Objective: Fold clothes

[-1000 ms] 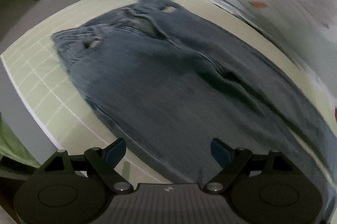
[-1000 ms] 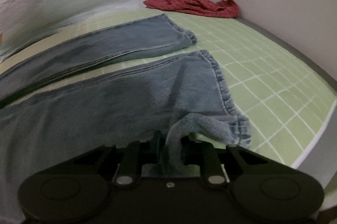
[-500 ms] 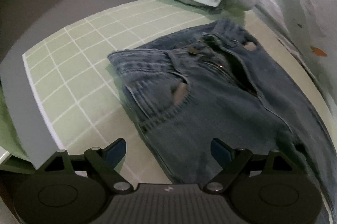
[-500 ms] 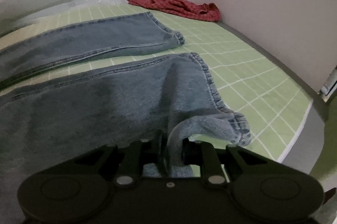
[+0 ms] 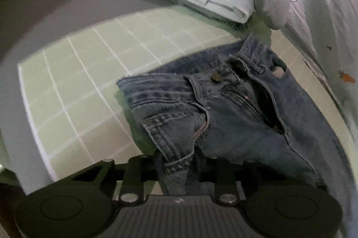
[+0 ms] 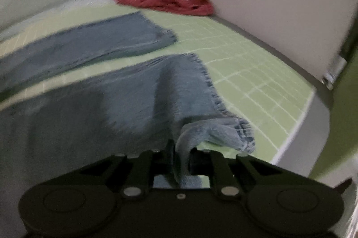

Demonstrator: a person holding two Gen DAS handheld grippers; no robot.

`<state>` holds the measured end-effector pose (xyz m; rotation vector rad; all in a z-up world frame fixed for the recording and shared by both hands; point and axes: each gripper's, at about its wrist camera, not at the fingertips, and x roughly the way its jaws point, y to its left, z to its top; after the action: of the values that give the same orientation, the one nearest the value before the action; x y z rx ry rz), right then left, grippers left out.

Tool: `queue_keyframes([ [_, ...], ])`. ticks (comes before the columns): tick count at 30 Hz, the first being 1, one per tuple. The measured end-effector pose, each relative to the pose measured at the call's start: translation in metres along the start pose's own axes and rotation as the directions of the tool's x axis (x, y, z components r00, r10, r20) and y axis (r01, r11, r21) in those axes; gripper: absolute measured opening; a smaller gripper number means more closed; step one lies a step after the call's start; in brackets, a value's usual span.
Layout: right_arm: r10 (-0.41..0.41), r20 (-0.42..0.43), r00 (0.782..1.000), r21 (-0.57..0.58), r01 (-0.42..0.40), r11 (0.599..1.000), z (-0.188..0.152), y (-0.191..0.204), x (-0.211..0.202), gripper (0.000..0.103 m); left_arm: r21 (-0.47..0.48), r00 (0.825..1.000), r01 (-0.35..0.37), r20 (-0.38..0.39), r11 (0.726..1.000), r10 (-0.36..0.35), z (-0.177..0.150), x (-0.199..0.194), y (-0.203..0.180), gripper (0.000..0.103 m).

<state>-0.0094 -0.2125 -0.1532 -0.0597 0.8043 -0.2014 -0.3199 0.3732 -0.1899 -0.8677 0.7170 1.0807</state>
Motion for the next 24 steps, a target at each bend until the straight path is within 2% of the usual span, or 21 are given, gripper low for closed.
queue_keyframes([
  [4,0.029,0.018,0.999,0.099,-0.030,0.995,-0.002,-0.027,-0.012,0.012,0.052,0.998,-0.038,0.053,0.998,0.035,-0.002,-0.020,-0.004,0.027],
  [10,0.080,0.061,0.995,0.168,-0.089,0.982,-0.002,-0.056,-0.038,0.011,0.123,0.985,-0.093,0.154,0.988,0.073,-0.004,-0.070,-0.008,0.026],
  [15,0.106,0.122,0.987,0.236,-0.133,0.963,0.011,-0.075,-0.058,0.011,0.071,0.968,-0.108,0.236,0.992,0.088,0.010,-0.117,-0.003,0.025],
  [20,0.124,0.188,0.974,0.221,-0.165,0.961,0.039,-0.079,-0.058,0.007,0.091,0.944,-0.127,0.316,0.988,0.093,0.021,-0.139,-0.017,0.024],
  [24,0.156,0.214,0.964,0.193,-0.198,0.961,0.055,-0.070,-0.048,0.006,0.073,0.941,-0.138,0.319,0.988,0.108,0.014,-0.137,-0.026,0.023],
])
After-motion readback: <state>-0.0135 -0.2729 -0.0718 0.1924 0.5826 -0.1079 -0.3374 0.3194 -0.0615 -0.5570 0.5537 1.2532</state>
